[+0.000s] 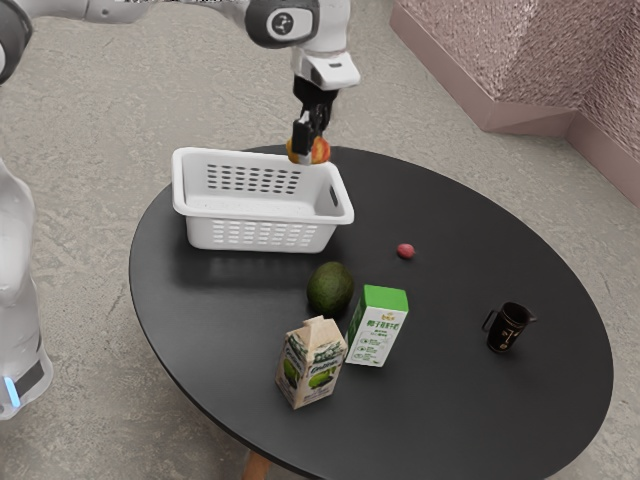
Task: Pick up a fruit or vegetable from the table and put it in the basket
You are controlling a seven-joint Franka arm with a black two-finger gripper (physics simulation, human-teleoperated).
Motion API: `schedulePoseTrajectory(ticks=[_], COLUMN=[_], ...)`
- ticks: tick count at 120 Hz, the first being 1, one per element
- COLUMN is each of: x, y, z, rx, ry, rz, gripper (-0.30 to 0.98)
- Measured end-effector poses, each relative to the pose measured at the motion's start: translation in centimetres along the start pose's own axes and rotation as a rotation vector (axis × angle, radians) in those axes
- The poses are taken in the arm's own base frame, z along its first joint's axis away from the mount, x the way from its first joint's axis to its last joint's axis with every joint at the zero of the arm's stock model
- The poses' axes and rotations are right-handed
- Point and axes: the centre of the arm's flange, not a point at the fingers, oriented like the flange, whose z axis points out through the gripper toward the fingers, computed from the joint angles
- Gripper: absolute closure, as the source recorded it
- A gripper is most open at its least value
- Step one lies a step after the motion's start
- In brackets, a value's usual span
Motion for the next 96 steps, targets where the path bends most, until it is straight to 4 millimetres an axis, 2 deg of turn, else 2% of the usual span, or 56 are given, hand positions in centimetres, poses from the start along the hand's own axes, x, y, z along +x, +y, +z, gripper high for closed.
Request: schedulePoseTrajectory(ticks=[11, 23, 45, 59, 83, 96], x=[-2.0, -3.1, -4.7, -5.7, -6.3, -6.3], y=[-0.5, -1.0, -0.6, -1.1, -1.2, -1.2], z=[1.2, 2.0, 3.5, 3.8, 4.6, 4.5], rx=[-0.016, -0.029, -0.056, -0.062, -0.068, -0.062], ry=[-0.025, -0.041, -0.061, -0.063, -0.077, -0.080], rz=[-0.038, -0.067, -0.097, -0.128, -0.152, -0.155], gripper=[0.35, 0.35, 0.35, 0.35, 0.35, 0.16])
